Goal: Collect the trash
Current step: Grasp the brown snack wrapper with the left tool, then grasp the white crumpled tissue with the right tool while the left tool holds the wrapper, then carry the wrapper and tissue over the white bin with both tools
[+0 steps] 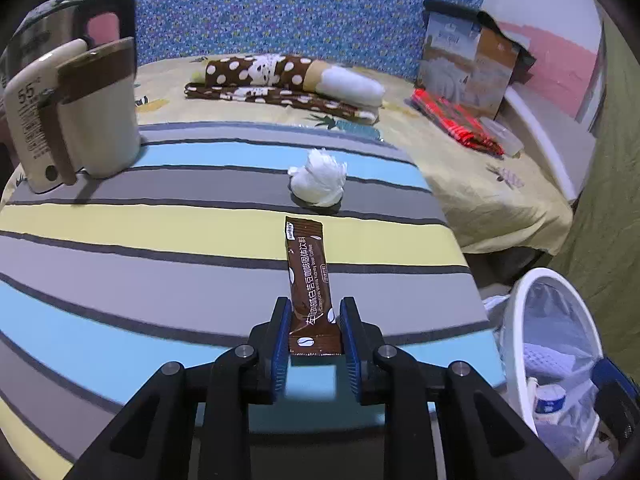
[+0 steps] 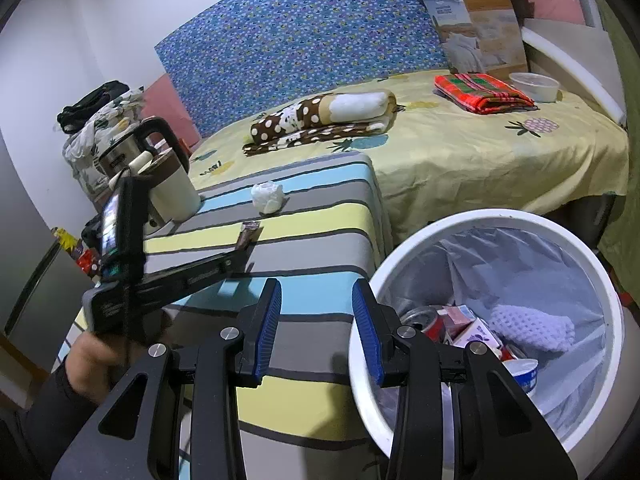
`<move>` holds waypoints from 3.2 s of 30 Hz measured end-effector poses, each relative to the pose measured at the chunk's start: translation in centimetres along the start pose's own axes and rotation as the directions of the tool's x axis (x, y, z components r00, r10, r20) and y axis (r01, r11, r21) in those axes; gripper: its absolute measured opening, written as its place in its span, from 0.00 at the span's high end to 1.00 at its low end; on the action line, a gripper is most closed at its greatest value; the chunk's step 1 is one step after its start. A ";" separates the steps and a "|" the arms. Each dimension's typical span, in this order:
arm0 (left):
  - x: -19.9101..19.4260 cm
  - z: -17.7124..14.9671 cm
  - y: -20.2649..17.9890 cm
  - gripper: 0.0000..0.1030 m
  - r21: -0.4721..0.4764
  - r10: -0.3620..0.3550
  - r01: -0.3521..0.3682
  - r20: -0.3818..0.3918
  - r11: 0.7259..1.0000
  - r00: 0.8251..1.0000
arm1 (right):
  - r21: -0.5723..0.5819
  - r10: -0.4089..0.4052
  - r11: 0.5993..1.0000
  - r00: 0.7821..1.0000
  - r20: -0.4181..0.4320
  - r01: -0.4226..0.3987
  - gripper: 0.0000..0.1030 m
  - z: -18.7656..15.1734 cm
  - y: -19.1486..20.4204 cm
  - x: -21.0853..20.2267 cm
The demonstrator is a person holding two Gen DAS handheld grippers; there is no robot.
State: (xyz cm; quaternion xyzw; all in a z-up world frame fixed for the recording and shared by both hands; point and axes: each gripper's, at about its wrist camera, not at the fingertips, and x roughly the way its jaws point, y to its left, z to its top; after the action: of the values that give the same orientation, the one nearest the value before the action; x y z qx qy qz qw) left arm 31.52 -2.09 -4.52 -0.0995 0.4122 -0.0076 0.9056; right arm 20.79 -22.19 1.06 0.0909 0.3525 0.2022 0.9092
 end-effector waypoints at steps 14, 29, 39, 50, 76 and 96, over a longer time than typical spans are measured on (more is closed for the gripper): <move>-7.0 -1.8 3.7 0.76 0.011 -0.049 0.048 0.078 0.999 0.996 | -0.073 0.045 0.996 0.998 -0.044 -0.049 0.62 1.5 4.8 1.8; -8.8 -0.7 9.5 0.76 -0.019 -0.006 0.009 0.131 1.000 0.991 | -0.110 0.023 0.993 0.995 -0.095 -0.033 0.50 3.5 7.4 6.8; -7.6 0.1 12.7 0.76 -0.068 0.015 -0.005 0.141 0.998 0.990 | -0.137 -0.055 0.990 0.988 -0.141 0.035 0.46 5.2 6.9 12.2; -5.3 0.0 14.1 0.76 -0.105 0.006 0.005 0.103 0.994 0.995 | -0.128 -0.109 0.988 0.982 -0.155 0.090 0.46 6.8 5.8 16.8; -7.5 -2.2 11.6 0.76 -0.045 0.019 -0.014 0.109 0.999 0.994 | -0.108 0.047 0.992 0.989 -0.142 -0.062 0.69 1.6 7.8 7.5; -15.2 -8.4 5.5 0.76 0.037 -0.068 0.064 0.127 0.997 0.990 | -0.086 0.051 0.995 0.995 -0.090 -0.059 0.69 -3.0 7.6 -0.3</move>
State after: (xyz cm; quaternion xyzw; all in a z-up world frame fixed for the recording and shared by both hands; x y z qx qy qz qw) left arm 14.80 3.30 0.41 -0.0985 0.3494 -0.0377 0.9310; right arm 16.29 -15.40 1.34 0.0511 0.3803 0.2464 0.8900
